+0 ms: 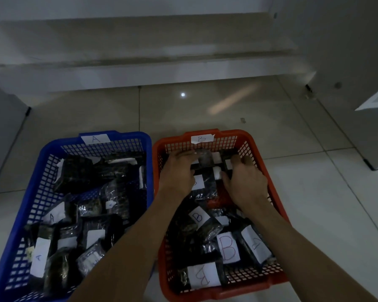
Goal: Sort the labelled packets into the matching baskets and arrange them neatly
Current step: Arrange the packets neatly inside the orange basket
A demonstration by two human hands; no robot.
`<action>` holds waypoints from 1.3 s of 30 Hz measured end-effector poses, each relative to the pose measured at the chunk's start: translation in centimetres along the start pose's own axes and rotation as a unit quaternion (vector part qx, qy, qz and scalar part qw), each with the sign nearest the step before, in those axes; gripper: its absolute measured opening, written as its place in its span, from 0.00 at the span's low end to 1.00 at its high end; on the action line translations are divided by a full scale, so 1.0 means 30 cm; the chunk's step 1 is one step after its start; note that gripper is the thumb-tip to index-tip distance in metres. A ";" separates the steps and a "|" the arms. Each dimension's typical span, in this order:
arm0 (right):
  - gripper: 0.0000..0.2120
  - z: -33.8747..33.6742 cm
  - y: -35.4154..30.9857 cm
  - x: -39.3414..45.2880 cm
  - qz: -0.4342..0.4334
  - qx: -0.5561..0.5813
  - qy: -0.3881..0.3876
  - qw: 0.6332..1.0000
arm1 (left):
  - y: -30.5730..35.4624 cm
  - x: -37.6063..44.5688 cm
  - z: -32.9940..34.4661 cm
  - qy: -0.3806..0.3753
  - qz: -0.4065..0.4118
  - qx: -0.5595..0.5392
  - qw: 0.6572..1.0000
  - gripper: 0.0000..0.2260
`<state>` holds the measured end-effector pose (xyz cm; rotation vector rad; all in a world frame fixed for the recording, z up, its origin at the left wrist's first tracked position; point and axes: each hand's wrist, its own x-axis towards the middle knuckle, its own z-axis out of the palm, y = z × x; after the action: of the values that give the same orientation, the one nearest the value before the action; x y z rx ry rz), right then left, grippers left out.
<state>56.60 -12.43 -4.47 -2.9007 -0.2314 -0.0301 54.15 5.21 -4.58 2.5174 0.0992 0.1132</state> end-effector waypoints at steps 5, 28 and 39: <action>0.17 0.009 -0.001 0.017 -0.001 -0.017 0.000 1.000 | -0.006 0.006 0.018 -0.022 -0.022 -0.043 0.999 0.26; 0.22 -0.311 0.123 -0.330 -0.017 0.118 -0.264 0.957 | 0.216 -0.294 -0.143 -0.187 0.015 -0.210 0.960 0.20; 0.13 -0.340 0.087 -0.301 0.199 0.569 -0.186 0.776 | 0.310 -0.353 -0.076 0.013 -0.222 -0.482 0.848 0.16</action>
<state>48.08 -18.67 4.52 -1.6430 0.2478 0.5573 43.82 -2.03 2.07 1.4339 0.4998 -0.0026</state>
